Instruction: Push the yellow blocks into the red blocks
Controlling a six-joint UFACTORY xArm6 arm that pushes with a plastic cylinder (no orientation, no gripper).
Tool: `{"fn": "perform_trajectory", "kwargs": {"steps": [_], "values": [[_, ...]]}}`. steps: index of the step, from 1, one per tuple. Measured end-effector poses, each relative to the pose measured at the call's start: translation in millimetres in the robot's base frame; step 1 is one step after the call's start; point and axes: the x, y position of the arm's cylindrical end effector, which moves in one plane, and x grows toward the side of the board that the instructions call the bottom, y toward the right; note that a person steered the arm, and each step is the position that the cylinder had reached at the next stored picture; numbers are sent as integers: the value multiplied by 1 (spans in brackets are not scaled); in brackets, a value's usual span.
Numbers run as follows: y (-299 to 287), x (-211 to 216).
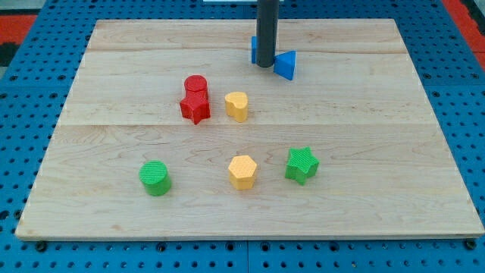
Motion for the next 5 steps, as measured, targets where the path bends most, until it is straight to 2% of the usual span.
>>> {"fn": "perform_trajectory", "kwargs": {"steps": [1, 2, 3, 5], "values": [[0, 0], [48, 22], [111, 63], [108, 129]]}}
